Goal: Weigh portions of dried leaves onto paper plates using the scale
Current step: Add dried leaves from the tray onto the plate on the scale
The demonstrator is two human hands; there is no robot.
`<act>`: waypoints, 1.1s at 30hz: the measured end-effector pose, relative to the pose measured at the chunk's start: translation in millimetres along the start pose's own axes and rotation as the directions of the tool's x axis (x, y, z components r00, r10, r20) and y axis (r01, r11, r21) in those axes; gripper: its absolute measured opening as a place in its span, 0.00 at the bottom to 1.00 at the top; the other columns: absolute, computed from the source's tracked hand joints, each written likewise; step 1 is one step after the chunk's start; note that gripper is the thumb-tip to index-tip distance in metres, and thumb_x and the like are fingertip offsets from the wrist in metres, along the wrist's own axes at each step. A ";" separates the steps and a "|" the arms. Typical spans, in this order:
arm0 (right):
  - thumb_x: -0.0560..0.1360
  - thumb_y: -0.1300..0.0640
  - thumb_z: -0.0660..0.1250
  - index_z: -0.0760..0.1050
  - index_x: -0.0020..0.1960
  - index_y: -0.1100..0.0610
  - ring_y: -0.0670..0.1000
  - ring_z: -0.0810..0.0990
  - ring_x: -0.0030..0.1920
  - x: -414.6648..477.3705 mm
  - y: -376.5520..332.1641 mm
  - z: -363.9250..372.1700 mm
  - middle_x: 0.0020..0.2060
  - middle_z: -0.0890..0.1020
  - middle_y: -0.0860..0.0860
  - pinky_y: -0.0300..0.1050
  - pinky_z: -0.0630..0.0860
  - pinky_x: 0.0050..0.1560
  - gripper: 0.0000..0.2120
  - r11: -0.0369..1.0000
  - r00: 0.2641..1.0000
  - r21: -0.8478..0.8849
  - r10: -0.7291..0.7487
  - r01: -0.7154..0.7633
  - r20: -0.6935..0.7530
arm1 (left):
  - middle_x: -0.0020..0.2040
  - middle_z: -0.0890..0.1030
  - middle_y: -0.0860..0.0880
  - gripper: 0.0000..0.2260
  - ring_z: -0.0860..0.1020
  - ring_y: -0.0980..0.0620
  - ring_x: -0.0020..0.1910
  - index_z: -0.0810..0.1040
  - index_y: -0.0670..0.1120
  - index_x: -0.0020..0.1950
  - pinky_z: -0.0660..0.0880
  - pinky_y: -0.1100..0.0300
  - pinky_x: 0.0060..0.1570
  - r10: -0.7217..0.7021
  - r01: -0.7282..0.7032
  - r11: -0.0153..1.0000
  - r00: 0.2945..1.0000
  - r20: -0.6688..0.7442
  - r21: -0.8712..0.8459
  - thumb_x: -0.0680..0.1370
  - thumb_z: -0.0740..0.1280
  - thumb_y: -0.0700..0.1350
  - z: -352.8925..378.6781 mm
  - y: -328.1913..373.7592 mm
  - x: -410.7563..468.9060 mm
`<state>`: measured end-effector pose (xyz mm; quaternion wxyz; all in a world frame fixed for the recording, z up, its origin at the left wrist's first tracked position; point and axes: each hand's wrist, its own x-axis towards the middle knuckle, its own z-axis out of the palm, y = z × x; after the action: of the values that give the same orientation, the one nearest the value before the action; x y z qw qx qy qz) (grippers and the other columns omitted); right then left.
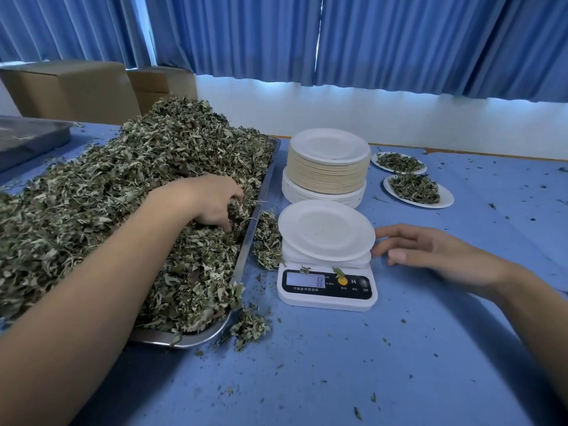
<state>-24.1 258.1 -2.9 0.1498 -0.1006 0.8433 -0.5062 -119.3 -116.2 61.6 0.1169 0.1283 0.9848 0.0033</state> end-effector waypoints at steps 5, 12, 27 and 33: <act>0.80 0.57 0.68 0.83 0.59 0.50 0.50 0.80 0.44 12.9 19.8 -6.7 0.55 0.86 0.57 0.35 0.74 0.38 0.10 0.985 0.964 0.163 -0.013 0.058 -0.265 | 0.67 0.78 0.42 0.31 0.78 0.40 0.62 0.73 0.45 0.73 0.74 0.50 0.63 -0.058 0.043 0.991 0.991 -0.123 -0.125 0.72 0.78 0.44 -6.5 1.1 -2.3; 0.79 0.59 0.68 0.85 0.56 0.50 0.48 0.80 0.40 19.8 26.9 -6.1 0.50 0.87 0.56 0.34 0.74 0.34 0.10 0.985 0.948 0.154 -0.029 0.082 -0.316 | 0.62 0.80 0.44 0.23 0.81 0.43 0.53 0.76 0.49 0.69 0.79 0.49 0.53 -0.034 -0.003 0.995 0.937 -0.347 -0.104 0.75 0.75 0.41 -15.9 -2.2 -4.7; 0.80 0.61 0.68 0.85 0.54 0.55 0.48 0.79 0.37 23.0 26.4 -3.8 0.47 0.87 0.57 0.35 0.74 0.32 0.08 0.982 0.926 0.168 -0.021 0.090 -0.376 | 0.63 0.81 0.41 0.17 0.77 0.39 0.62 0.81 0.45 0.64 0.72 0.52 0.63 -0.177 -0.173 0.901 0.689 -0.703 -0.398 0.76 0.75 0.41 -16.9 3.7 -6.2; 0.80 0.60 0.69 0.86 0.53 0.54 0.48 0.79 0.36 27.2 28.5 -5.1 0.47 0.87 0.57 0.35 0.74 0.30 0.08 0.982 0.925 0.169 -0.016 0.086 -0.380 | 0.53 0.82 0.49 0.11 0.76 0.53 0.42 0.84 0.51 0.57 0.71 0.63 0.42 -0.237 -0.262 0.827 0.640 -0.731 -0.497 0.75 0.76 0.44 -21.7 3.4 -4.5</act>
<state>-51.8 266.9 -29.9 -0.0199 -0.0092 0.8033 -0.5951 -119.2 -113.5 83.8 -0.2802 0.0815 0.8910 0.3478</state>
